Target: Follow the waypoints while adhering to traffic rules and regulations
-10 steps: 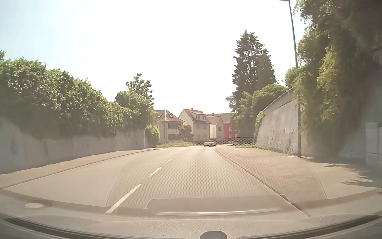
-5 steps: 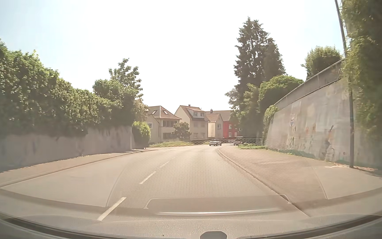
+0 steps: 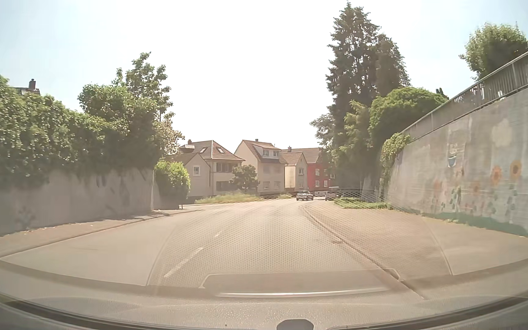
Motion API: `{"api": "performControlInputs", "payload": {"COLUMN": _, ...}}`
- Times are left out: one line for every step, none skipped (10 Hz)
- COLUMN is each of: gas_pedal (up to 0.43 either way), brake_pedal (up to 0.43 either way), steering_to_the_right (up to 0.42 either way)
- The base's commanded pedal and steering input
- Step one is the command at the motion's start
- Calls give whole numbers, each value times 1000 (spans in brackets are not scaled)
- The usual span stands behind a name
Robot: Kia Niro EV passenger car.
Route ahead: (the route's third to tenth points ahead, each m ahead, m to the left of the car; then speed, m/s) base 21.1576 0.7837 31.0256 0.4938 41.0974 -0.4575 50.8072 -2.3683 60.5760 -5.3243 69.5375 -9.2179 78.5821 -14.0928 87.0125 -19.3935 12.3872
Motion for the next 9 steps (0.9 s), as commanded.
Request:
{"api": "performControlInputs", "payload": {"gas_pedal": 0, "brake_pedal": 0, "steering_to_the_right": 5}}
{"api": "performControlInputs", "payload": {"gas_pedal": 0, "brake_pedal": 0, "steering_to_the_right": 5}}
{"api": "performControlInputs", "payload": {"gas_pedal": 0, "brake_pedal": 0, "steering_to_the_right": 6}}
{"api": "performControlInputs", "payload": {"gas_pedal": 0, "brake_pedal": 0, "steering_to_the_right": 5}}
{"api": "performControlInputs", "payload": {"gas_pedal": 0, "brake_pedal": 0, "steering_to_the_right": 6}}
{"api": "performControlInputs", "payload": {"gas_pedal": 0, "brake_pedal": 0, "steering_to_the_right": 7}}
{"api": "performControlInputs", "payload": {"gas_pedal": 0, "brake_pedal": 0, "steering_to_the_right": 9}}
{"api": "performControlInputs", "payload": {"gas_pedal": 0, "brake_pedal": 0, "steering_to_the_right": 10}}
{"api": "performControlInputs", "payload": {"gas_pedal": 0, "brake_pedal": 0, "steering_to_the_right": 10}}
